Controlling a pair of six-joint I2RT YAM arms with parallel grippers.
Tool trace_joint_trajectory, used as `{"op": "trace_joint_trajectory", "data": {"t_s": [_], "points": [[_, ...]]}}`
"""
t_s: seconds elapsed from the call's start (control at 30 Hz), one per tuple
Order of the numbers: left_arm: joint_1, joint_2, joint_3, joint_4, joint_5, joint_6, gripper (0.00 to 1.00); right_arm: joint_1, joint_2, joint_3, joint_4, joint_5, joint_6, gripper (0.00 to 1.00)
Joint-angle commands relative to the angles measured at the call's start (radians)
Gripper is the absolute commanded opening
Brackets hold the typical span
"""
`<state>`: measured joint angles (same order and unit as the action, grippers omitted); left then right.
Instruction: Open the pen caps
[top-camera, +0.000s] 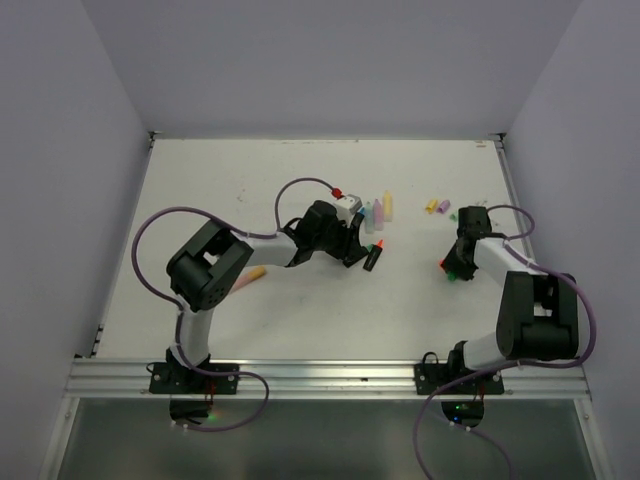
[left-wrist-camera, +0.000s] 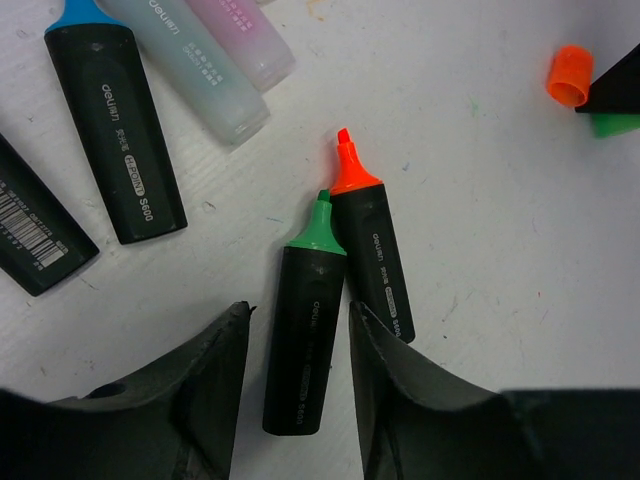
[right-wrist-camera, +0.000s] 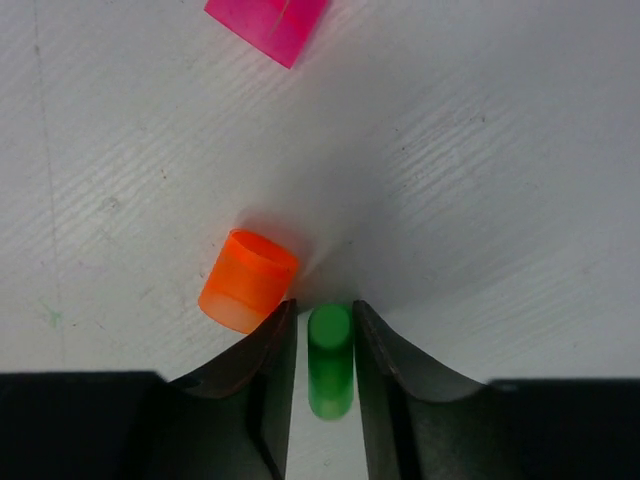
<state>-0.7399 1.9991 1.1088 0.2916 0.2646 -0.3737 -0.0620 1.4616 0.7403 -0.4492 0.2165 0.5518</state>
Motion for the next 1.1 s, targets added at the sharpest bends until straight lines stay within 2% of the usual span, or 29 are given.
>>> {"op": "trace_joint_trajectory", "data": {"t_s": [0.0, 0.13, 0.27, 0.33, 0.4, 0.43, 0.5, 0.53, 0.67, 0.7, 0.73, 0.77, 0.8, 0.9, 1.0, 1.07], "points": [[0.002, -0.048, 0.01, -0.006, -0.008, 0.021, 0.48, -0.004, -0.006, 0.01, 0.037, -0.023, -0.023, 0.37], [0.004, -0.132, -0.042, -0.009, -0.047, 0.009, 0.56, -0.004, -0.032, 0.016, 0.03, -0.028, -0.026, 0.48], [0.01, -0.32, -0.107, -0.06, -0.125, -0.042, 0.64, 0.008, -0.076, 0.025, 0.011, -0.007, -0.044, 0.57], [0.022, -0.44, -0.185, -0.06, -0.14, -0.085, 0.77, 0.031, -0.127, 0.024, 0.014, 0.02, -0.041, 0.63], [0.039, -0.521, -0.275, -0.06, -0.152, -0.161, 0.87, 0.118, -0.144, 0.053, 0.009, 0.076, -0.043, 0.7], [0.057, -0.604, -0.303, -0.071, -0.18, -0.198, 1.0, 0.152, -0.142, 0.071, -0.02, 0.102, -0.043, 0.71], [0.071, -0.689, -0.392, -0.088, -0.218, -0.231, 1.0, 0.237, -0.129, 0.109, -0.032, 0.123, -0.047, 0.78], [0.08, -0.773, -0.42, -0.089, -0.26, -0.27, 1.0, 0.257, -0.126, 0.116, -0.031, 0.113, -0.052, 0.79], [0.085, -0.937, -0.518, -0.114, -0.358, -0.32, 1.0, 0.371, -0.092, 0.145, -0.016, 0.081, -0.07, 0.8], [0.086, -0.957, -0.523, -0.159, -0.375, -0.318, 1.0, 0.392, -0.081, 0.165, -0.017, 0.078, -0.072, 0.8], [0.089, -0.98, -0.511, -0.208, -0.451, -0.33, 1.0, 0.415, -0.067, 0.177, -0.02, 0.07, -0.078, 0.8], [0.091, -0.982, -0.492, -0.276, -0.502, -0.347, 1.0, 0.463, -0.051, 0.189, -0.02, 0.06, -0.085, 0.8], [0.091, -0.979, -0.448, -0.422, -0.542, -0.358, 1.0, 0.49, -0.018, 0.218, -0.023, 0.057, -0.089, 0.8], [0.102, -0.942, -0.38, -0.613, -0.668, -0.36, 1.0, 0.594, 0.029, 0.252, -0.022, 0.046, -0.084, 0.8], [0.12, -0.912, -0.36, -0.704, -0.763, -0.347, 1.0, 0.66, 0.045, 0.252, 0.013, 0.006, -0.079, 0.8], [0.158, -0.916, -0.368, -0.689, -0.783, -0.324, 1.0, 0.683, 0.052, 0.249, 0.026, -0.028, -0.075, 0.8]]}}
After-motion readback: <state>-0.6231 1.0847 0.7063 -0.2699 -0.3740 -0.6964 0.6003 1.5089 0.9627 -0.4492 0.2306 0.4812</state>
